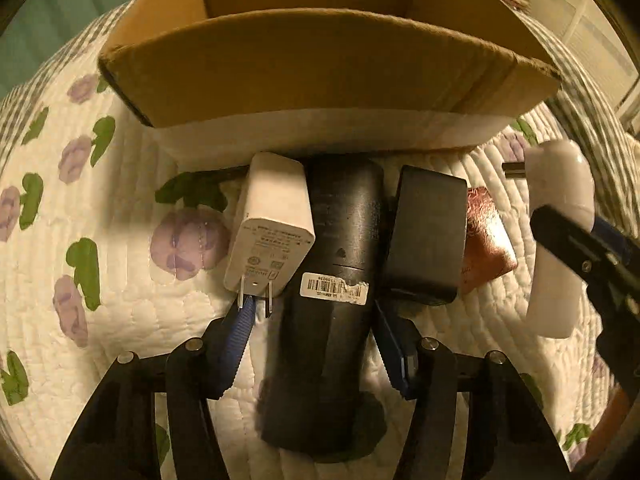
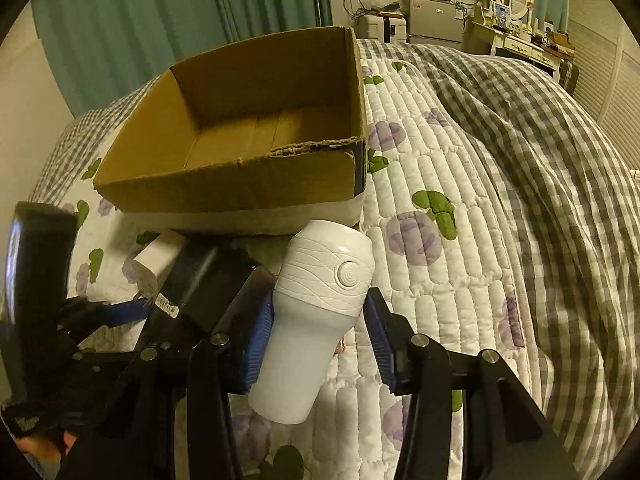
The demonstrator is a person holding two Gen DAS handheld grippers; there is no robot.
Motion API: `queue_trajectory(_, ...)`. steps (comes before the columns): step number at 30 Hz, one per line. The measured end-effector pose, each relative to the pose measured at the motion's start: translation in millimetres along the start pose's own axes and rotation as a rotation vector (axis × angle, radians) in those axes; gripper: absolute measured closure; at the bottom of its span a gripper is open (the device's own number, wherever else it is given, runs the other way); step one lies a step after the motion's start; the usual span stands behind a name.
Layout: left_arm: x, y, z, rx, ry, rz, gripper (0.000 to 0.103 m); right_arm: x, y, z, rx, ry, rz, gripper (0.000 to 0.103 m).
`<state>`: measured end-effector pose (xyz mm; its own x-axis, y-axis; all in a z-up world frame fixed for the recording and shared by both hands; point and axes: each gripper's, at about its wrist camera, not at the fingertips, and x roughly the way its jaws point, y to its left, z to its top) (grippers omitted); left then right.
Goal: Organize rigid objects
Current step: 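Grasp the black hair dryer with the left gripper while the right grasps the white flashlight, then carry the hair dryer and flashlight into the box and release both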
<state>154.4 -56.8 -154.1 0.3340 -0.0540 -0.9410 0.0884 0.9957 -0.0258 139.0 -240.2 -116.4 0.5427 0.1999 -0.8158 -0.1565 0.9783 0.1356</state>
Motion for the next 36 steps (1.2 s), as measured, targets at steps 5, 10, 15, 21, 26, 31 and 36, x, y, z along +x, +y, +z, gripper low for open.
queue_trajectory(5,-22,3,-12,0.007,-0.045,-0.049,0.06,-1,0,-1,0.002,0.003,0.004,0.058)
queue_trajectory(10,-45,-2,-24,0.034,-0.105,-0.041,0.062,-12,3,-2,0.001,-0.012,0.011,0.058)
queue_trajectory(15,-57,-7,-39,0.053,-0.109,-0.029,0.063,-23,3,-3,0.001,-0.021,0.013,0.058)
queue_trajectory(21,-41,-15,-36,0.095,-0.049,0.003,0.06,-28,4,-6,-0.009,-0.02,0.002,0.058)
queue_trajectory(26,-25,-10,-17,0.071,-0.035,-0.003,0.06,-21,4,-7,-0.02,-0.014,-0.002,0.058)
queue_trajectory(31,-7,-5,3,0.03,-0.007,-0.019,0.061,-11,0,-7,-0.01,0.005,0.005,0.058)
queue_trajectory(36,-21,-5,-12,0.054,-0.059,-0.024,0.063,-7,2,-7,-0.02,0.013,0.004,0.058)
